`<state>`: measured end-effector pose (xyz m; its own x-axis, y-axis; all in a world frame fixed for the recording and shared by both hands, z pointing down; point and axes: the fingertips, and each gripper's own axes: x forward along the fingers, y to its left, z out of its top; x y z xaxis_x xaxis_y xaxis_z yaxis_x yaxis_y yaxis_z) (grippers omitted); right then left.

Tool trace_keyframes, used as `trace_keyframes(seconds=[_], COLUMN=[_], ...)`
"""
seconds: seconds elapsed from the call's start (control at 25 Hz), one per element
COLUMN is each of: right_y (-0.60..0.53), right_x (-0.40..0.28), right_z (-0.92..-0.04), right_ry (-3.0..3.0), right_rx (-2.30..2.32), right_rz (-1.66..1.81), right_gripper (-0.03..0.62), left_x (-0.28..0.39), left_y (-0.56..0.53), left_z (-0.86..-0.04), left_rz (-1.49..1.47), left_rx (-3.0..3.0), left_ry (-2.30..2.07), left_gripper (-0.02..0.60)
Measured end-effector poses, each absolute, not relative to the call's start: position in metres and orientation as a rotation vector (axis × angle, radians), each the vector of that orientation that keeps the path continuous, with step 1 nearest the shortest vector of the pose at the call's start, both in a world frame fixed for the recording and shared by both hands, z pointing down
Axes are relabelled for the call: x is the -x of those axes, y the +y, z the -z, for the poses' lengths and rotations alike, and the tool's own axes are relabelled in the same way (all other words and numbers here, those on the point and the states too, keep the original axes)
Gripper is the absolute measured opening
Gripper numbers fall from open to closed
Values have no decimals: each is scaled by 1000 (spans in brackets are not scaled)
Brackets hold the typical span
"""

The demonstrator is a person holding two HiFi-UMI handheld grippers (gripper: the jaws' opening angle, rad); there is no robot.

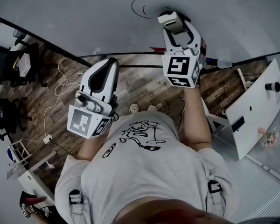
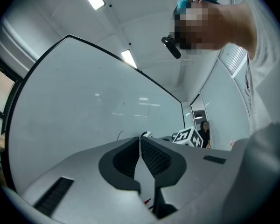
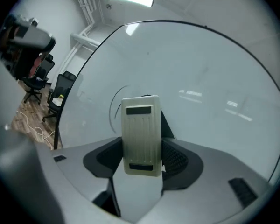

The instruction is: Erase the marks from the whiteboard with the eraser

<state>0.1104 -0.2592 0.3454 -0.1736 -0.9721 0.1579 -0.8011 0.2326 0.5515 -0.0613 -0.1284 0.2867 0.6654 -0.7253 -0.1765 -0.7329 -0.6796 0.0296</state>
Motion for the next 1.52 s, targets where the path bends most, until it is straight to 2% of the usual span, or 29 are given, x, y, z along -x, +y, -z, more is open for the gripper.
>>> trace_keyframes(seconds=[0.16,0.32,1.16,1.52], right_y=[-257,-271,-287,-289], right_x=[-137,-150,-97,-30], right_z=[-268,-243,-311,-377], right_ry=[-2034,-1994,-1952,-2060], right_rx=[-1742,-1761,-1669,-1434], right_rz=[562,551,546,456], right_gripper=[259,258,258,258], left_x=[66,66,72,82], left_y=[-130,-133,-134,-128], left_z=[-286,-285,-286,-283], left_rz=[-275,-277,-281,-282], left_rx=[2824,2822,2830,2798], left_ry=[1238,1236,1239,1292], left_gripper=[32,32,32,32])
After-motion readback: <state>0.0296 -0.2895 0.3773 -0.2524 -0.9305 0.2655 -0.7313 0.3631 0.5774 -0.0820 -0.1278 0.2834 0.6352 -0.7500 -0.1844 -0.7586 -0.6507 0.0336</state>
